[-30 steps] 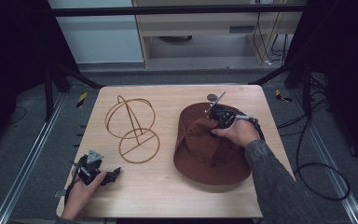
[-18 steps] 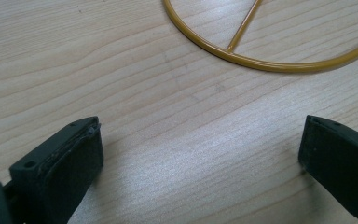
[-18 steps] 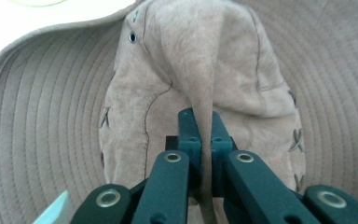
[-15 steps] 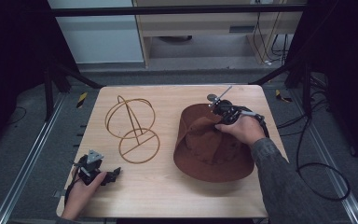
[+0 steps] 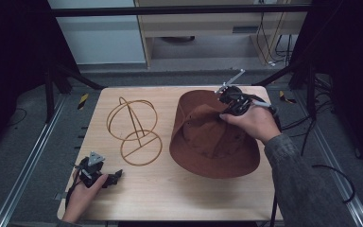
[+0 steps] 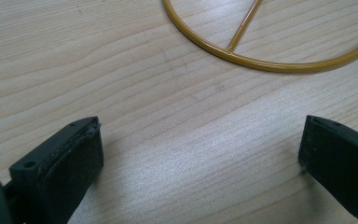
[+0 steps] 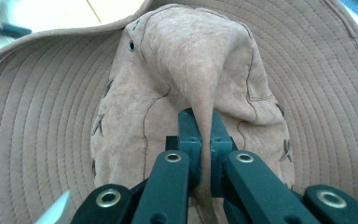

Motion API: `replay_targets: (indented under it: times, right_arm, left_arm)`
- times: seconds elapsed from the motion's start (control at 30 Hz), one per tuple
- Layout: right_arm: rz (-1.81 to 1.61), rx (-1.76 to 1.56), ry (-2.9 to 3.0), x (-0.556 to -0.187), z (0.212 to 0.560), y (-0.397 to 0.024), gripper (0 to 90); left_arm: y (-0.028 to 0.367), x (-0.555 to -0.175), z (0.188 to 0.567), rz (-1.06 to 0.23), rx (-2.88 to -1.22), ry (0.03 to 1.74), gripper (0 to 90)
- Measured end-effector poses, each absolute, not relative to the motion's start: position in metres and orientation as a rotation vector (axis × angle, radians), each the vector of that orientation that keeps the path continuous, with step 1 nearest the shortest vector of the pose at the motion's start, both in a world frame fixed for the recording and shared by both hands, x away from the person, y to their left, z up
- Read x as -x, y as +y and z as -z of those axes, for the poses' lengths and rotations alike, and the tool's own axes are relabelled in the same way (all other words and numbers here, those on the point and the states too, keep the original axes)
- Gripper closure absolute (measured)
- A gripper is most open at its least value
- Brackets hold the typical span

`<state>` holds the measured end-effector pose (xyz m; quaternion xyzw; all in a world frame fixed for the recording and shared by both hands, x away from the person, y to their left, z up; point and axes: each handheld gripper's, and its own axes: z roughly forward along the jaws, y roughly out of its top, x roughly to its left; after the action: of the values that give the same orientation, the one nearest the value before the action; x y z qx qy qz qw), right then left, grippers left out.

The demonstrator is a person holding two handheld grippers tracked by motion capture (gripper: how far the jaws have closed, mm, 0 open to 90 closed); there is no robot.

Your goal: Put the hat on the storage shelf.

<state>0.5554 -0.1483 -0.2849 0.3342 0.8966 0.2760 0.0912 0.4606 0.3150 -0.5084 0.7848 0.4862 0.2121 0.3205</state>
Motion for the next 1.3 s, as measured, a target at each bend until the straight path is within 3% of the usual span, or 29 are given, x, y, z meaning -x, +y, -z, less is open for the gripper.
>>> replay_targets:
  times: [0.7, 1.3]
  right_arm:
    - [-1.011, -0.896, 2.534, -0.539, 0.2, -0.125, 89.0]
    - [-1.089, -0.807, 2.518, -0.537, 0.175, -0.089, 89.0]
  left_arm:
    - [0.315, -0.46, 0.508, -0.556, -2.067, 1.277, 0.0]
    - [0.315, -0.461, 0.508, -0.559, -2.063, 1.278, 0.0]
